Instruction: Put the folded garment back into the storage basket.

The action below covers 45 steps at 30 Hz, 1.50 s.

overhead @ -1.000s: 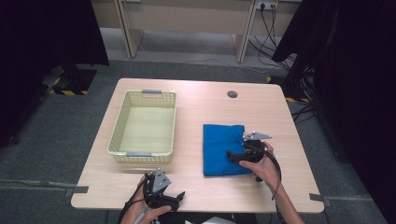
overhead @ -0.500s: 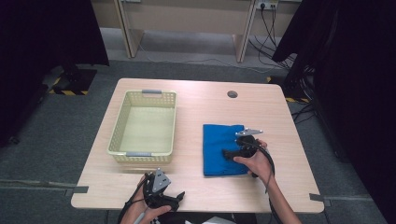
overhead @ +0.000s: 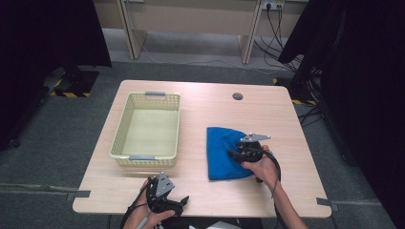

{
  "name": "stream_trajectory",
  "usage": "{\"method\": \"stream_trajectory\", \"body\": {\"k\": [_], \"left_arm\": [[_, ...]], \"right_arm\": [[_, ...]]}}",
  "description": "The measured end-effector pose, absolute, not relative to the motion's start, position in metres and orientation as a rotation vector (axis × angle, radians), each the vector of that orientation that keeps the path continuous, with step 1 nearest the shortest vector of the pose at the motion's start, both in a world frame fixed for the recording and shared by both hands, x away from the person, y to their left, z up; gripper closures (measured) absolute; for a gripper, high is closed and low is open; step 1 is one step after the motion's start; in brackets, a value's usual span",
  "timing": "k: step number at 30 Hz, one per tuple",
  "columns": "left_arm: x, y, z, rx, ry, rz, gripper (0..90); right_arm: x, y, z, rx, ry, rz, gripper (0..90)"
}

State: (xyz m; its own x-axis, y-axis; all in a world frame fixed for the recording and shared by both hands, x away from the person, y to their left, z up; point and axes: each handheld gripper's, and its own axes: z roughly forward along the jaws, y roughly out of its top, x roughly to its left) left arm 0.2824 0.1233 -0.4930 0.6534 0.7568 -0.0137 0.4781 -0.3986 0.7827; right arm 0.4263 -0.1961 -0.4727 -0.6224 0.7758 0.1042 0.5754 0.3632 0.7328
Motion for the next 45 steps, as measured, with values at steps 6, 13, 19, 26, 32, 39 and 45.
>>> {"method": "stream_trajectory", "body": {"k": [6,13,19,26,32,39,45], "left_arm": [[0.282,0.124,-0.493,2.072,0.956,0.442,0.0],[0.282,0.124,-0.493,2.074,0.957,0.441,0.0],[0.282,0.124,-0.493,2.072,0.958,0.442,0.0],[0.283,0.123,-0.493,2.069,0.959,0.445,0.0],[0.282,0.124,-0.493,2.067,0.958,0.445,0.0],[0.282,0.124,-0.494,2.065,0.956,0.446,0.0],[0.282,0.124,-0.494,2.064,0.956,0.446,0.0]], "right_arm": [[0.424,-0.197,-0.469,1.179,2.35,1.136,68.2],[0.42,-0.2,-0.448,1.135,2.293,1.201,68.9],[0.417,-0.2,-0.432,1.1,2.264,1.241,69.0],[0.415,-0.199,-0.424,1.076,2.256,1.256,69.0],[0.415,-0.199,-0.41,1.063,2.229,1.29,69.1],[0.416,-0.196,-0.392,1.033,2.21,1.319,69.0],[0.418,-0.19,-0.377,1.011,2.201,1.338,69.0]]}}
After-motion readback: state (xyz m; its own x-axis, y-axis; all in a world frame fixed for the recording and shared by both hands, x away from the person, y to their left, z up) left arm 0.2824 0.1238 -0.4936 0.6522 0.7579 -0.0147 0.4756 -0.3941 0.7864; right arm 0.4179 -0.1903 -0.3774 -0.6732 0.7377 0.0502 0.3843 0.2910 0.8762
